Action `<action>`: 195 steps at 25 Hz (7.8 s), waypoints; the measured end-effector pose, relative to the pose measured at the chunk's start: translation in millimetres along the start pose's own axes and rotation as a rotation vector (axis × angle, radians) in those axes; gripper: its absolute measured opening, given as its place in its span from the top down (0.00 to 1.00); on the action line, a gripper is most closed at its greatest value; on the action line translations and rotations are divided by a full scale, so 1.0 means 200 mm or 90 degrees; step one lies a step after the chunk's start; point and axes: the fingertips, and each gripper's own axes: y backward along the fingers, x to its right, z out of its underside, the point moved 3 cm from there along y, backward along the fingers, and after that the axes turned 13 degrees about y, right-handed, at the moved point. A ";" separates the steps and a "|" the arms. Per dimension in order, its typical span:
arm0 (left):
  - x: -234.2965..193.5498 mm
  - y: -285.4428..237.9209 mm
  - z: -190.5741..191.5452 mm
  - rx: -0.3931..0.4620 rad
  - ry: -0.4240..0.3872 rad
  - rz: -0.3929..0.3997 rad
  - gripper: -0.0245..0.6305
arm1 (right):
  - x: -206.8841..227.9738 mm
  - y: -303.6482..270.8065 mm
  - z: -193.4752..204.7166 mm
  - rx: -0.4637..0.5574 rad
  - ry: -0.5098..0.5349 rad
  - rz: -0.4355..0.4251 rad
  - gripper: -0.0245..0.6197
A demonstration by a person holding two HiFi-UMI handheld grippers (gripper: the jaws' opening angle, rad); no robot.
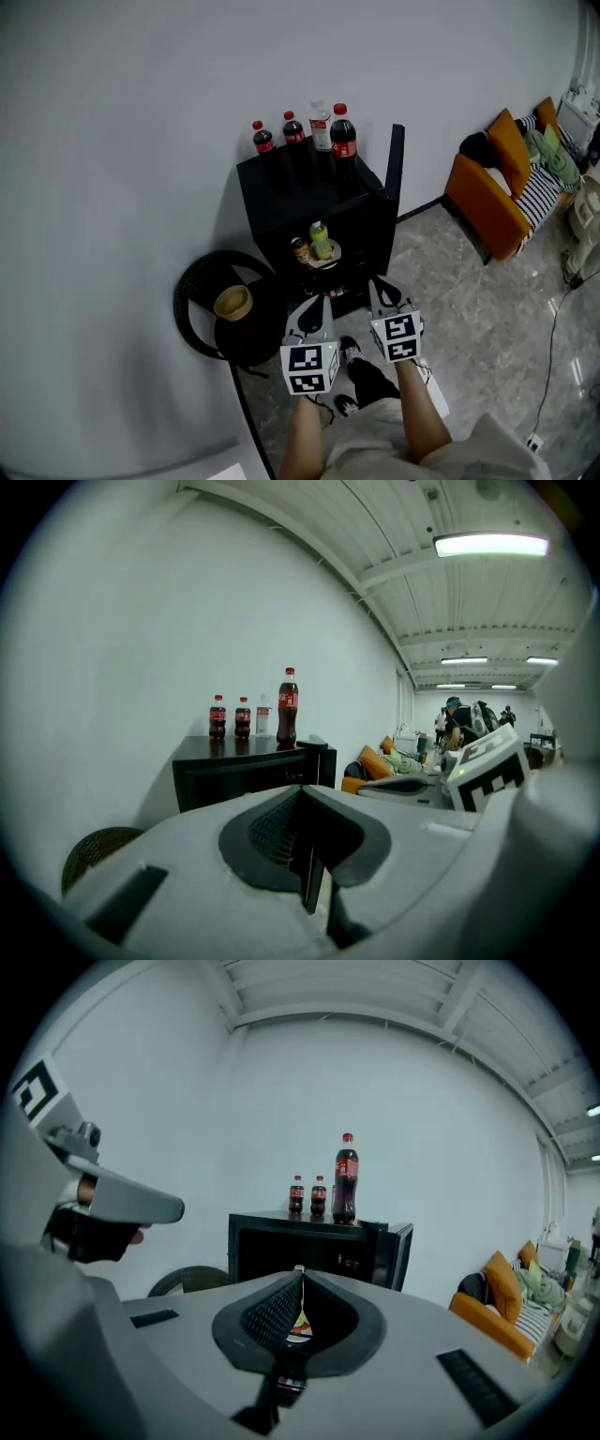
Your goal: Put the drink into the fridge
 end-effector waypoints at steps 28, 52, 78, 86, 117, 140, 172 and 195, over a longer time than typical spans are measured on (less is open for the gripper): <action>-0.17 -1.09 -0.73 0.072 -0.039 0.055 0.95 | 0.70 -1.09 -0.57 0.097 -0.091 -0.026 0.52; -0.33 -1.05 -0.82 0.096 -0.066 0.017 0.95 | 0.58 -1.24 -0.59 0.029 -0.028 -0.040 0.55; -0.23 -0.21 -0.34 0.059 -0.014 -0.021 0.95 | -0.09 -0.56 -0.02 -0.027 -0.072 -0.108 0.55; -0.30 -0.16 -0.01 -0.002 0.020 -0.058 0.95 | -0.20 -0.53 0.46 -0.080 -0.130 -0.121 0.55; -0.70 -0.76 0.65 0.031 0.052 -0.035 0.95 | 0.00 -1.77 0.92 -0.047 -0.028 -0.154 0.55; -0.81 -0.90 0.61 0.013 0.054 -0.058 0.95 | 0.05 -1.95 1.10 0.022 -0.028 -0.052 0.55; -0.36 -0.32 0.25 -0.056 0.096 -0.077 0.95 | -0.09 -0.49 0.57 -0.046 -0.066 -0.041 0.67; -0.04 0.20 0.47 -0.038 0.058 -0.075 0.95 | -0.24 0.08 0.50 -0.033 -0.067 -0.089 0.95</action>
